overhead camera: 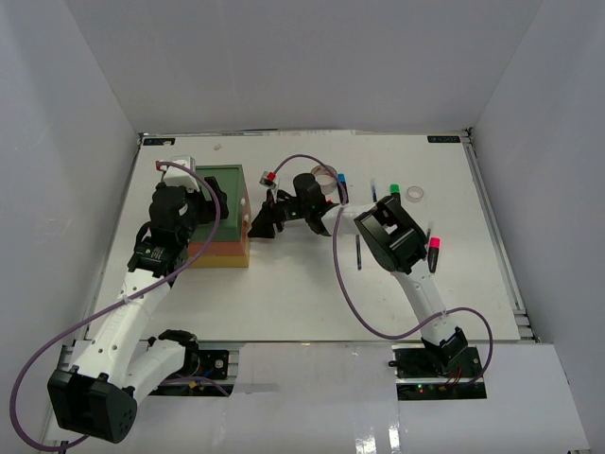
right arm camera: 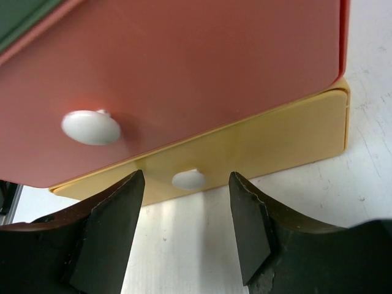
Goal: Sort the stationery into containers
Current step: Open the drawer in the storage box.
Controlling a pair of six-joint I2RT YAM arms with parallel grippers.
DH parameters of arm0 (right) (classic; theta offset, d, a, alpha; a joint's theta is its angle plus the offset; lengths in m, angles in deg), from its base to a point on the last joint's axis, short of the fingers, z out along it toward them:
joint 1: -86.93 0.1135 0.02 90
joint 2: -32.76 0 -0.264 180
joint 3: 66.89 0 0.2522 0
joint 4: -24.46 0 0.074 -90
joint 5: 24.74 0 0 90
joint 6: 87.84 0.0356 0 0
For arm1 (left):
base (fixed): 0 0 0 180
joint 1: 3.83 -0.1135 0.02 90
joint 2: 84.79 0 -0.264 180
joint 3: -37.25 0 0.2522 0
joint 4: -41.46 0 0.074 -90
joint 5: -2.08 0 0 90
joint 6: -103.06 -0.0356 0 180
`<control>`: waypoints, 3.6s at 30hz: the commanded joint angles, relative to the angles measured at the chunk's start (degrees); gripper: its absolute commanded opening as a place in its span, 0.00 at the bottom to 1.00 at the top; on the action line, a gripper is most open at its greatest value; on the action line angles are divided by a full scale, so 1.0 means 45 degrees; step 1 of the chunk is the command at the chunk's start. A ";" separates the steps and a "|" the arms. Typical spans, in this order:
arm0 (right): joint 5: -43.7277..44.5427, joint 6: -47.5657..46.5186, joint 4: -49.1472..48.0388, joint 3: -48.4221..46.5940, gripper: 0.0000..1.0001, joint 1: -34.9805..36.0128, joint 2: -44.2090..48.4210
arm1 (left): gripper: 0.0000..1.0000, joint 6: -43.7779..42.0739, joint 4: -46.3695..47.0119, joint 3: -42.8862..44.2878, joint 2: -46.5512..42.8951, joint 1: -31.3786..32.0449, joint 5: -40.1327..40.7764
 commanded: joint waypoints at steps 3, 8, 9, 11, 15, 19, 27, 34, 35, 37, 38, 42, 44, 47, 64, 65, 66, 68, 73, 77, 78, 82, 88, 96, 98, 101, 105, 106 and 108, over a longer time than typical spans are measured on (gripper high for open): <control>-0.0406 -0.0233 -0.0373 -0.0705 0.64 0.0095 -0.0386 | 0.91 -0.0041 -0.0115 -0.0171 -0.0145 0.0014 -0.0276; -0.0484 -0.0233 -0.0431 -0.0725 0.56 0.0095 -0.0445 | 0.91 -0.0061 -0.0135 -0.0191 -0.0125 0.0014 -0.0276; -0.0523 -0.0233 -0.0470 -0.0783 0.55 0.0095 -0.0445 | 0.91 -0.0061 -0.0115 -0.0191 -0.0125 0.0014 -0.0295; -0.0679 -0.0195 -0.0529 -0.0861 0.54 0.0095 -0.0484 | 0.91 -0.0061 -0.0115 -0.0191 -0.0145 0.0014 -0.0276; -0.0874 -0.0039 -0.0627 -0.1076 0.47 0.0095 -0.0601 | 0.90 -0.0080 -0.0115 -0.0210 -0.0125 0.0014 -0.0335; -0.1070 0.0118 -0.0803 -0.1155 0.38 0.0095 -0.0660 | 0.90 -0.0080 -0.0154 -0.0210 -0.0106 0.0033 -0.0335; -0.1207 0.0041 -0.0627 -0.1096 0.20 0.0134 -0.0641 | 0.90 -0.0081 -0.0135 -0.0210 -0.0047 0.0014 -0.0315; -0.1051 -0.0096 -0.0666 -0.0608 0.08 0.0095 -0.0367 | 0.90 -0.0080 -0.0154 -0.0210 -0.0047 0.0014 -0.0237; -0.1070 -0.0097 -0.0666 -0.0588 0.09 0.0114 -0.0348 | 0.90 -0.0080 -0.0154 -0.0210 -0.0067 0.0014 -0.0237; -0.1245 -0.0116 -0.0647 -0.0588 0.20 0.0095 -0.0347 | 0.90 -0.0080 -0.0154 -0.0210 -0.0067 0.0014 -0.0237; -0.1285 -0.0136 -0.0647 -0.0588 0.23 0.0095 -0.0347 | 0.90 -0.0080 -0.0154 -0.0210 -0.0048 0.0014 -0.0256; -0.1518 -0.0155 -0.0472 -0.0724 0.35 0.0114 -0.0483 | 0.90 -0.0080 -0.0154 -0.0210 -0.0028 0.0014 -0.0237; -0.1597 -0.0136 -0.0354 -0.0822 0.35 0.0095 -0.0542 | 0.90 -0.0100 -0.0154 -0.0211 -0.0028 0.0033 -0.0237; -0.1636 -0.0136 -0.0334 -0.0725 0.35 0.0095 -0.0543 | 0.90 -0.0080 -0.0154 -0.0210 -0.0028 0.0014 -0.0237; -0.1773 -0.0194 0.0135 -0.1076 0.40 0.0173 -0.0972 | 0.90 -0.0080 -0.0154 -0.0210 0.0050 0.0014 -0.0315; -0.1773 -0.0194 0.0173 -0.1096 0.40 0.0173 -0.1030 | 0.90 -0.0080 -0.0174 -0.0210 0.0031 0.0014 -0.0315; -0.1773 -0.0194 0.0193 -0.1154 0.40 0.0173 -0.1050 | 0.90 -0.0080 -0.0154 -0.0210 0.0050 0.0014 -0.0335; -0.1773 -0.0194 0.0193 -0.1194 0.40 0.0212 -0.1090 | 0.90 -0.0100 -0.0174 -0.0210 0.0050 0.0014 -0.0315; -0.1734 -0.0194 0.0174 -0.1232 0.40 0.0193 -0.1070 | 0.90 -0.0080 -0.0174 -0.0210 0.0050 0.0014 -0.0315; -0.1695 -0.0214 0.0018 -0.1135 0.40 0.0193 -0.1012 | 0.90 -0.0080 -0.0174 -0.0210 0.0050 0.0014 -0.0315; -0.1714 -0.0175 -0.0021 -0.1135 0.40 0.0193 -0.1011 | 0.90 -0.0080 -0.0174 -0.0210 0.0050 0.0014 -0.0315; -0.1754 -0.0097 -0.0099 -0.1194 0.45 0.0212 -0.0914 | 0.90 -0.0080 -0.0174 -0.0210 0.0089 0.0014 -0.0335; -0.1715 -0.0155 -0.0256 -0.0979 0.47 0.0193 -0.0660 | 0.90 -0.0061 -0.0174 -0.0210 0.0089 0.0014 -0.0354; -0.1285 0.0623 -0.1445 -0.0452 0.47 0.0017 -0.0308 | 0.90 -0.0061 -0.0174 -0.0210 0.0109 0.0014 -0.0335; -0.1110 0.0782 -0.1876 -0.0218 0.48 0.0017 -0.0172 | 0.90 -0.0041 -0.0174 -0.0210 0.0109 0.0014 -0.0335; -0.0915 0.1133 -0.2402 0.0017 0.48 0.0017 -0.0055 | 0.90 -0.0041 -0.0193 -0.0210 0.0109 0.0014 -0.0354; -0.0504 0.1290 -0.2619 0.0271 0.48 -0.0003 0.0121 | 0.90 -0.0041 -0.0193 -0.0210 0.0089 0.0014 -0.0315; -0.0446 0.1309 -0.2658 0.0310 0.49 -0.0003 0.0179 | 0.90 -0.0041 -0.0193 -0.0210 0.0089 0.0014 -0.0315; -0.0250 0.1407 -0.2814 0.0408 0.50 -0.0003 0.0238 | 0.90 -0.0022 -0.0174 -0.0210 0.0089 0.0014 -0.0315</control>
